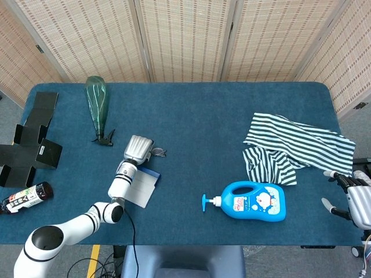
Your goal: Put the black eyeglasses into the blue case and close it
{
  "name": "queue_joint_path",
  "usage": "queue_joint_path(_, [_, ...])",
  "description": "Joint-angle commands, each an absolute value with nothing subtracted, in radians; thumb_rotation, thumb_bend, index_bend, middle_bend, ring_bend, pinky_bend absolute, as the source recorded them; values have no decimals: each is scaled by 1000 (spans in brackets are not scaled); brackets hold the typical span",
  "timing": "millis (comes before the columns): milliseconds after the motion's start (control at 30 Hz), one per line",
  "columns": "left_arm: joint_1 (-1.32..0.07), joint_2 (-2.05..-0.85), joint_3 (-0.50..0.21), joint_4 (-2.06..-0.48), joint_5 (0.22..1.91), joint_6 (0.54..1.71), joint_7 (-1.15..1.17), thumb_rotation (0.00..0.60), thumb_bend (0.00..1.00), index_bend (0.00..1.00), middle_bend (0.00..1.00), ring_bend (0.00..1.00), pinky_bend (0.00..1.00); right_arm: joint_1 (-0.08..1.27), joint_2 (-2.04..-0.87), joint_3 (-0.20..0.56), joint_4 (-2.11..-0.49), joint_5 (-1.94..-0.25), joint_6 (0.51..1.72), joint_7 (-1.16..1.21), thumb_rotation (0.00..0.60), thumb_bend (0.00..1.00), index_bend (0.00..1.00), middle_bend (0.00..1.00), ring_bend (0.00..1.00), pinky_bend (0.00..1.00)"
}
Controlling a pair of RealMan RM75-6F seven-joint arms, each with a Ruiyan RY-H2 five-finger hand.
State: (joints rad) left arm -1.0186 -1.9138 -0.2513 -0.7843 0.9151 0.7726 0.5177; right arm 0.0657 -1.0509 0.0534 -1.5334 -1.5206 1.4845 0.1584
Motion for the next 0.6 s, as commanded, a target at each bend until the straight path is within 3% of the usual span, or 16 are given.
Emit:
queue_joint_path(33, [-1007, -1901, -259, -809, 936, 791, 487, 600, 514, 712, 1000, 1000, 1000, 64, -1053, 56, -1533, -1522, 1492, 161, 600, 238, 262, 389, 433, 391])
queue_joint_path(333, [-978, -1848, -255, -888, 989, 827, 440, 600, 514, 745, 1000, 1000, 1000, 66, -1054, 57, -1532, -1527, 1493, 162, 600, 238, 262, 389, 433, 391])
queue_joint_path(600, [-899, -1680, -218, -1105, 1112, 910, 334, 600, 514, 749, 1000, 1000, 1000, 71, -1055, 58, -1535, -1533, 1491, 162, 600, 238, 262, 389, 433, 391])
